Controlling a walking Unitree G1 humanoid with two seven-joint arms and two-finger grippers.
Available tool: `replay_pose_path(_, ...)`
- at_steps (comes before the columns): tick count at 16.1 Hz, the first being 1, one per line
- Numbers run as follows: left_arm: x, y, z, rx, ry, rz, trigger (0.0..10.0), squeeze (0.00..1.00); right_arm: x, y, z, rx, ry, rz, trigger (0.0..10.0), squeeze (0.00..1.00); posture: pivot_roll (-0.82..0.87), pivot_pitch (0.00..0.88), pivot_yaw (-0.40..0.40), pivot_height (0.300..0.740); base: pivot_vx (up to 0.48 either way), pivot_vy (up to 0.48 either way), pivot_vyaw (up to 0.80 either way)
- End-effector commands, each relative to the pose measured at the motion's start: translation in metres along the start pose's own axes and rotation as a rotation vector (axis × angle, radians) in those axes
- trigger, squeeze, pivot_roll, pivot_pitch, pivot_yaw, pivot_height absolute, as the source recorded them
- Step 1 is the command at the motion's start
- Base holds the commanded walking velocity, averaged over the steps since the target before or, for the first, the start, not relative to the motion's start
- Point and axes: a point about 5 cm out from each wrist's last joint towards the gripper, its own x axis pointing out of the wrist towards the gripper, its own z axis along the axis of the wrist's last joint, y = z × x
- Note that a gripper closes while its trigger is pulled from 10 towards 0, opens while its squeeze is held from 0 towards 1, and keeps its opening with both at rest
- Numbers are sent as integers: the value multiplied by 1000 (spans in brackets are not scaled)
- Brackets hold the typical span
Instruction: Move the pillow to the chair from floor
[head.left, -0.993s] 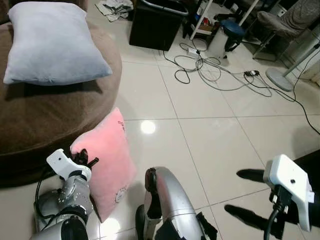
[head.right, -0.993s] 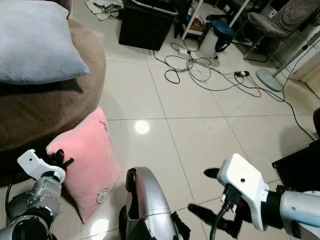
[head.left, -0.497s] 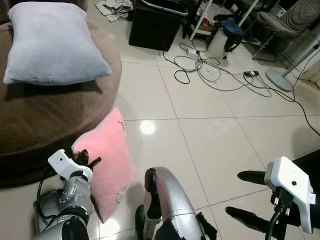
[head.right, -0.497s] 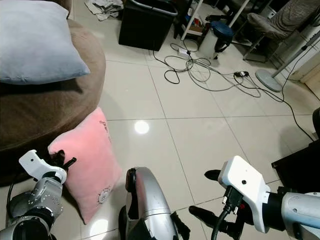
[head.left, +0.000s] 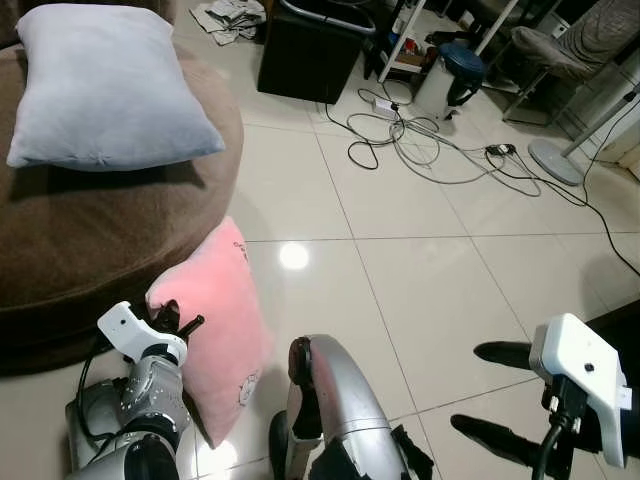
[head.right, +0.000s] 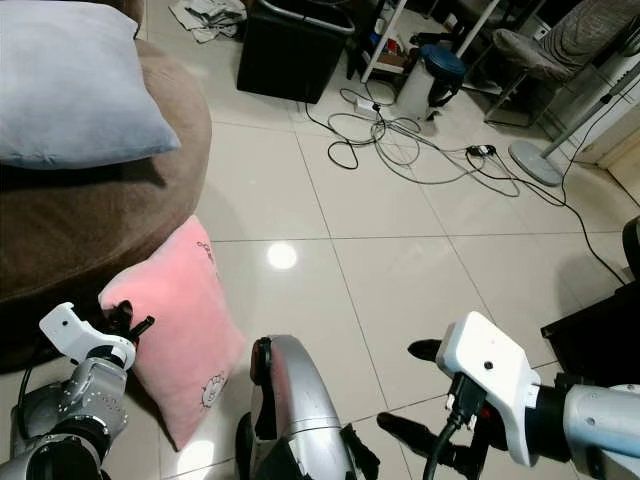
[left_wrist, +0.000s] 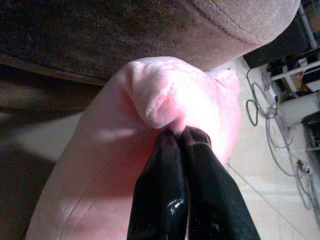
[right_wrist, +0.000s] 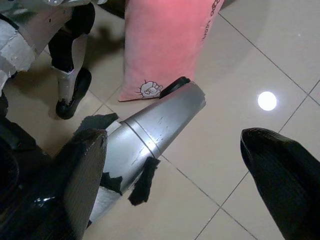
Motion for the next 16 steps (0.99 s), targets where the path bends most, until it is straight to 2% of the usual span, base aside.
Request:
replay_pose_path(1, -4, -7, -15, -42, 37, -41, 0, 0, -5, -1, 0, -9, 7, -20, 10000, 0, -416, 103, -356, 521, 0, 0, 0)
replay_pose_path(3, -5, -24, -21, -117, 21, -186, 0, 0, -1, -2, -8, 10, 4, -33, 10000, 0, -390, 108, -337, 521, 0, 0, 0)
replay_pose_path(4, -6, -28, -23, -121, 21, -217, 0, 0, 1, -4, -11, 17, 1, -38, 10000, 0, -359, 108, -317, 521, 0, 0, 0)
replay_pose_path(7, -17, -58, -40, -67, 27, -444, 0, 0, 20, -7, -22, 52, -38, -61, 10000, 0, -276, 109, -249, 521, 0, 0, 0)
replay_pose_path(11, -26, -79, -50, -32, 23, -572, 0, 0, 38, -13, -38, 83, -66, -111, 10000, 0, -205, 97, -164, 521, 0, 0, 0)
replay_pose_path(12, -27, -90, -50, -24, 21, -622, 0, 0, 44, -17, -44, 92, -70, -132, 10000, 0, -172, 80, -129, 521, 0, 0, 0)
replay_pose_path(13, -28, -109, -48, -7, -2, -700, 0, 0, 48, -19, -48, 104, -87, -161, 10000, 0, -138, 66, -94, 521, 0, 0, 0)
replay_pose_path(14, -28, -115, -46, -6, -9, -721, 0, 0, 50, -21, -49, 106, -94, -172, 10000, 0, -138, 66, -94, 521, 0, 0, 0)
replay_pose_path(15, -30, -140, -37, 53, -55, -811, 0, 0, 59, -25, -49, 134, -147, -233, 10000, 0, -87, 43, -43, 521, 0, 0, 0)
replay_pose_path(16, -29, -149, -30, 67, -89, -827, 0, 0, 63, -28, -50, 150, -176, -267, 10000, 0, -67, 33, -27, 521, 0, 0, 0)
